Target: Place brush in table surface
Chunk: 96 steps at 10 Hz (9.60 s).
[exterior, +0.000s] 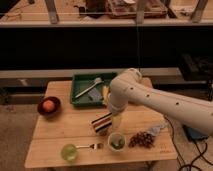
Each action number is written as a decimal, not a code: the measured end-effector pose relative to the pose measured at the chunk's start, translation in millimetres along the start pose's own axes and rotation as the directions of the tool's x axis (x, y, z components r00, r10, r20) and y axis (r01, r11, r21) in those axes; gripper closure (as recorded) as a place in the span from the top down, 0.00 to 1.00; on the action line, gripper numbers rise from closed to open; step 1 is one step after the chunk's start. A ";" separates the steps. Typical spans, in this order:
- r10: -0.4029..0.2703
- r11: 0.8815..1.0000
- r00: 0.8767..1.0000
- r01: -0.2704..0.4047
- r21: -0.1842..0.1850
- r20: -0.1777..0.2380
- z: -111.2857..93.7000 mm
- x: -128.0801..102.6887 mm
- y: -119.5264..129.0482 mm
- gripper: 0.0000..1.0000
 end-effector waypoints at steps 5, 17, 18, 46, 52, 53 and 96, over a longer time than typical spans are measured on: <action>0.000 1.000 1.000 0.000 0.000 0.000 0.1 0.1 0.1 0.80; -0.004 1.000 1.000 0.004 0.009 -0.003 -0.9 0.4 -2.5 0.80; -0.010 1.000 1.000 0.010 0.029 -0.012 -3.5 0.9 -9.5 0.80; -0.562 0.788 0.779 0.607 0.108 -0.279 108.3 31.4 -285.4 0.80; -0.595 0.759 0.753 0.641 0.111 -0.282 108.9 29.2 -284.2 0.80; -0.602 0.754 0.747 0.648 0.108 -0.283 108.3 29.6 -284.0 0.80; -0.769 0.546 0.578 0.816 0.190 -0.274 35.8 -32.4 -267.4 0.00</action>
